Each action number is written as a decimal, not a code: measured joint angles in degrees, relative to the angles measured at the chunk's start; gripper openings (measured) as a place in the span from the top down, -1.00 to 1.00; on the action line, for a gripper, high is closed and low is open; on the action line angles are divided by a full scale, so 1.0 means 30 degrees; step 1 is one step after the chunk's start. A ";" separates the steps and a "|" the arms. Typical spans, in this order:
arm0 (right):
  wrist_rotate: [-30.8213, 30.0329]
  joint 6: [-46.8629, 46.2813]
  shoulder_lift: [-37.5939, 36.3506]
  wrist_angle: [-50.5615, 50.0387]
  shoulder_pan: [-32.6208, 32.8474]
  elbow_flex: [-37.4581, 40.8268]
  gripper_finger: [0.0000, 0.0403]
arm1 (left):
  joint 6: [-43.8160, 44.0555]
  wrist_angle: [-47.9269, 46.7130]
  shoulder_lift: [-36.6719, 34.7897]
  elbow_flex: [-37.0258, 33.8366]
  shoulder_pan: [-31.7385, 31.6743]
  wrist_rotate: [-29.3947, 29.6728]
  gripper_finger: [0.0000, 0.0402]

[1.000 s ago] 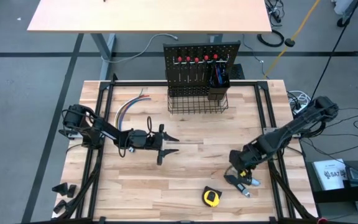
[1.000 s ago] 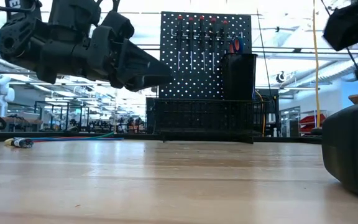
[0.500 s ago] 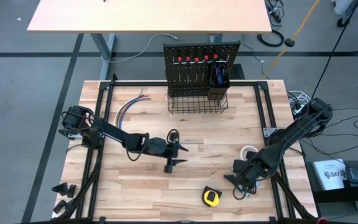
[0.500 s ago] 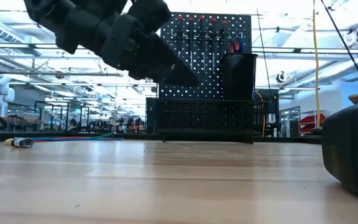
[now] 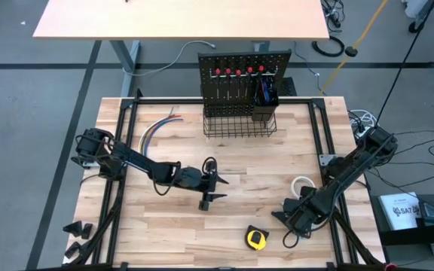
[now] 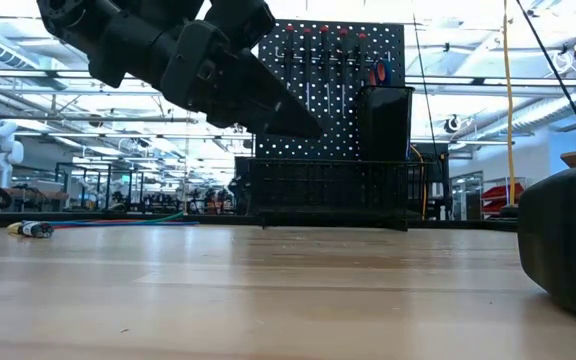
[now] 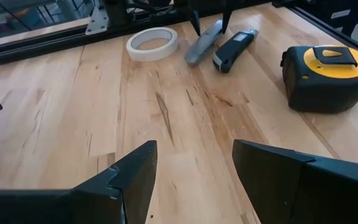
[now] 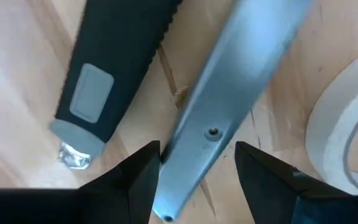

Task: Hang tools onto peg board
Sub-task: Put the silver cutter knife into the wire basket bin on the pegboard, then put the black cutter knife into the wire basket bin on the pegboard

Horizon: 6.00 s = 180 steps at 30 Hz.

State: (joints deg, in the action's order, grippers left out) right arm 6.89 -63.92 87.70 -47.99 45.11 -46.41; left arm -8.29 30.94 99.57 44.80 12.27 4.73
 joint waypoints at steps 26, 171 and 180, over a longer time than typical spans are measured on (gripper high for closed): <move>-0.2501 -0.0824 -0.0081 0.3101 -0.0002 0.1581 0.19 | 0.0022 -0.0153 0.0000 -0.0007 0.0007 -0.0051 -0.08; -0.0622 0.0446 0.1922 -0.2607 -0.4904 -0.5514 -0.25 | 0.0671 0.2590 -0.7987 -0.6572 -0.0219 0.1996 -0.08; 0.1004 -0.2568 0.1915 -0.0272 -0.3203 -0.3981 -0.25 | 0.0685 0.2572 -0.7686 -0.6572 -0.0211 0.1996 -0.08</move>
State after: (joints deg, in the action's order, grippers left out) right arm 9.90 -71.62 93.45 -48.80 35.50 -58.35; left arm -6.24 38.65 76.51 25.08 11.64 10.72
